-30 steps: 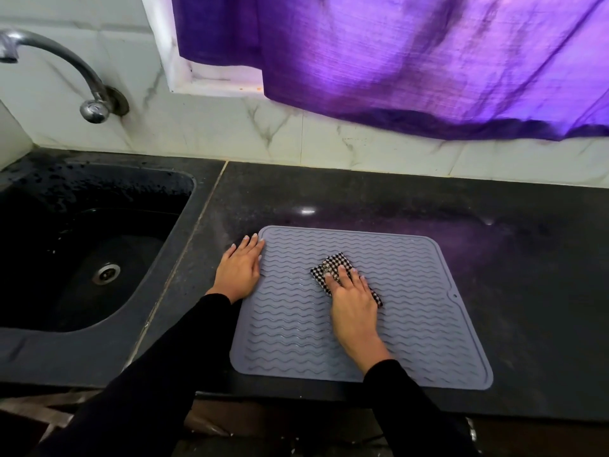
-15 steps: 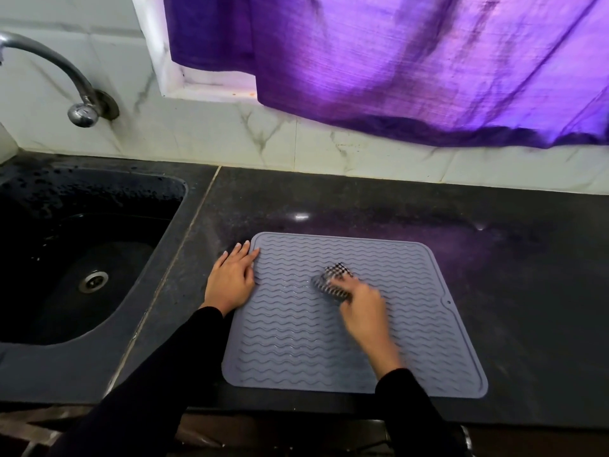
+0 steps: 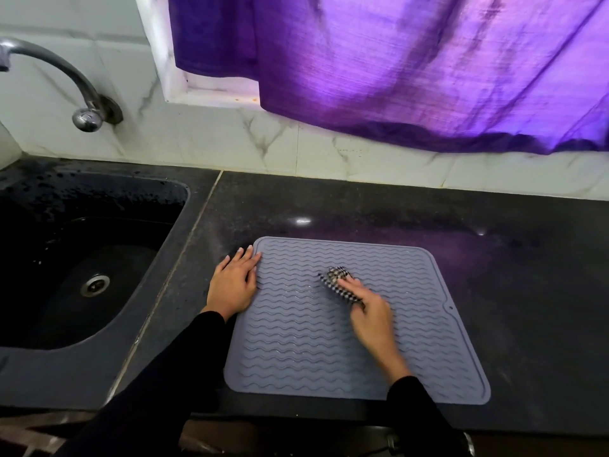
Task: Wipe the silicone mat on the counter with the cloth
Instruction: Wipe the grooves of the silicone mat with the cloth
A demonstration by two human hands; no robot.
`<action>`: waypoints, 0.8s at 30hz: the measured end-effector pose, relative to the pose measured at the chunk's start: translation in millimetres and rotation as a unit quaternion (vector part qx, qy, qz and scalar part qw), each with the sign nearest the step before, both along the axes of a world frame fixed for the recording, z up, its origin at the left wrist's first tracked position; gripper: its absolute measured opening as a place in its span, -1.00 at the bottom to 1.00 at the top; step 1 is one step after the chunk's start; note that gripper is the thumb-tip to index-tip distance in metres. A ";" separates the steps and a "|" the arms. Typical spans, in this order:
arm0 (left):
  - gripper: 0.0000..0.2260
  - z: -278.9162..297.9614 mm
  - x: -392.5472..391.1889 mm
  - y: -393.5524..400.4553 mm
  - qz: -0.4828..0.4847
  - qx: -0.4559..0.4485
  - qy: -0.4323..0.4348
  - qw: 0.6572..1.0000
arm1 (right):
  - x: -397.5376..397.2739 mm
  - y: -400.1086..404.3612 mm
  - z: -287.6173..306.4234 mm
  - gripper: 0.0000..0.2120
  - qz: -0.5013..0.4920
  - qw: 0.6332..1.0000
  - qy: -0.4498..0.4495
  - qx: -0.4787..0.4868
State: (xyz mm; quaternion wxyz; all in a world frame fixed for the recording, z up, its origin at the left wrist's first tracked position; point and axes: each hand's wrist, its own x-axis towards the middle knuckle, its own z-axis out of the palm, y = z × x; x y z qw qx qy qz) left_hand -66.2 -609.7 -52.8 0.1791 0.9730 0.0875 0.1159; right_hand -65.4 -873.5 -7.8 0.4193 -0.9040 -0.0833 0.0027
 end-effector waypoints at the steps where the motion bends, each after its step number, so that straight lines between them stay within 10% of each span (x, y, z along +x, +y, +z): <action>1: -0.42 -0.2 -0.2 0.3 -0.002 -0.001 0.003 1.000 | 5.6 -0.9 3.8 -0.51 -0.056 0.993 0.037 0.098; 5: -0.49 -0.6 -1.0 0.7 -0.005 -0.014 0.013 1.000 | 26.0 -7.5 23.9 -0.43 -0.255 0.847 0.153 0.441; 10: -0.50 -1.0 -0.6 2.2 -0.007 -0.022 0.005 1.000 | 3.3 -10.8 39.0 -0.48 -0.131 0.991 -0.007 0.027; 15: -0.48 -3.9 1.0 3.4 -0.008 -0.008 -0.006 1.000 | -9.0 19.5 0.1 -0.46 0.004 0.936 -0.022 -0.351; 24: -0.48 -3.0 2.1 3.7 -0.012 0.004 -0.003 1.000 | -4.3 -7.7 0.4 -0.44 -0.004 0.986 -0.045 -0.162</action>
